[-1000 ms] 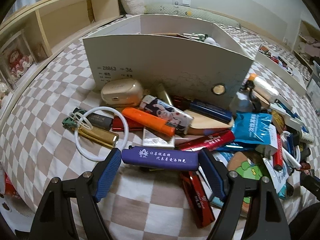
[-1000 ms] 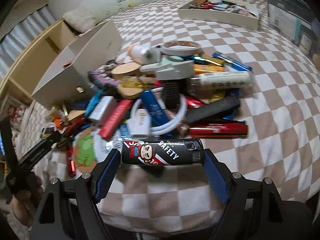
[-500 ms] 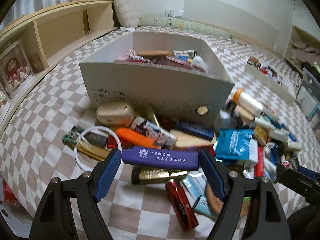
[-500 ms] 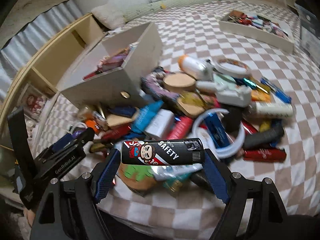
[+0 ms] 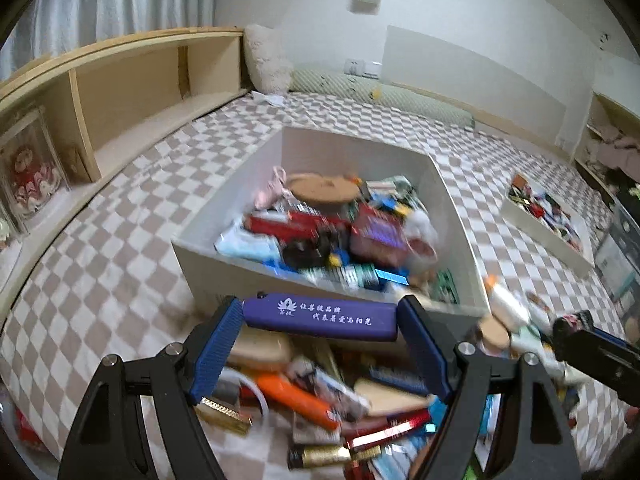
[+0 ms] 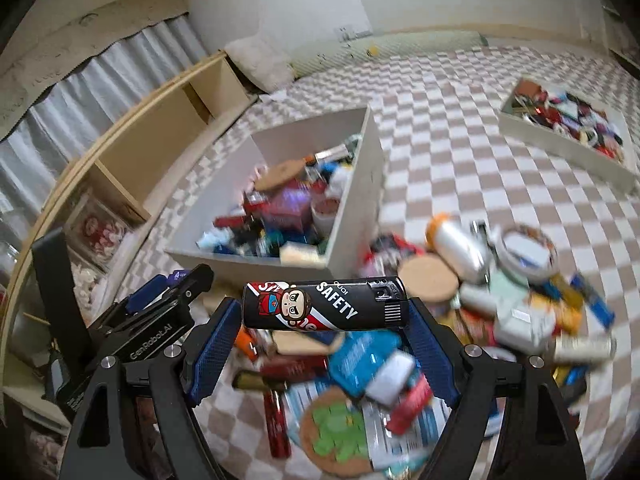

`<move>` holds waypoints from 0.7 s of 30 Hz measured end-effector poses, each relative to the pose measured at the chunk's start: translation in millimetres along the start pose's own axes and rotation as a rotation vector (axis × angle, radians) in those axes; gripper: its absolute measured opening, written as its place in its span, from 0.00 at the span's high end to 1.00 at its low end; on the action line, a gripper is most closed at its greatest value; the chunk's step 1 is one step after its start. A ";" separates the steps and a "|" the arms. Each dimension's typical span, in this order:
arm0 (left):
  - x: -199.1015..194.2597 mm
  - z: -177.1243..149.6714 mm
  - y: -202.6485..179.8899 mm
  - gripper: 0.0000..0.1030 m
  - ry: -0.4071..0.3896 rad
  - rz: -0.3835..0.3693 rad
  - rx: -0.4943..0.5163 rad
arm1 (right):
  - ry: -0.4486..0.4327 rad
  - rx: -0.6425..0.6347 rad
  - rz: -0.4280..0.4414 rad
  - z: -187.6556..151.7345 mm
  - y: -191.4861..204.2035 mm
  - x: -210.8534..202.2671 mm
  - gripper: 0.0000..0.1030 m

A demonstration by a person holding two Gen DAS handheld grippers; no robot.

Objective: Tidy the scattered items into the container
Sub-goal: 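Carry the purple tube with the left tool while the right carries the SAFETY can to the box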

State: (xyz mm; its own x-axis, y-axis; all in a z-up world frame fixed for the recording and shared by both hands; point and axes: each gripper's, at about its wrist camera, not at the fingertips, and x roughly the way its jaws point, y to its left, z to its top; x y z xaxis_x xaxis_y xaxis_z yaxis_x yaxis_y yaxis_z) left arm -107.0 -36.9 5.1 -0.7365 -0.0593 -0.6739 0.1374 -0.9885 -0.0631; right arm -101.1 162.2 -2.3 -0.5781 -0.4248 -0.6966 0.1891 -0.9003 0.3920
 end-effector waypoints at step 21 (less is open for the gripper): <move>71.6 88.4 6.4 0.22 -0.024 0.002 -0.050 | 0.026 0.026 0.086 116.1 8.3 31.8 0.19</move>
State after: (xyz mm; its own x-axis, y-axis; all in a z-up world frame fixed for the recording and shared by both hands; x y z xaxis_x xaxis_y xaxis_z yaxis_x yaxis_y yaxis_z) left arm -217.4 -59.8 21.5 -0.7518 -0.0654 -0.6562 0.1714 -0.9802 -0.0987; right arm -210.2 152.3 48.5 -0.5400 -0.5027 -0.6750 0.2158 -0.8579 0.4663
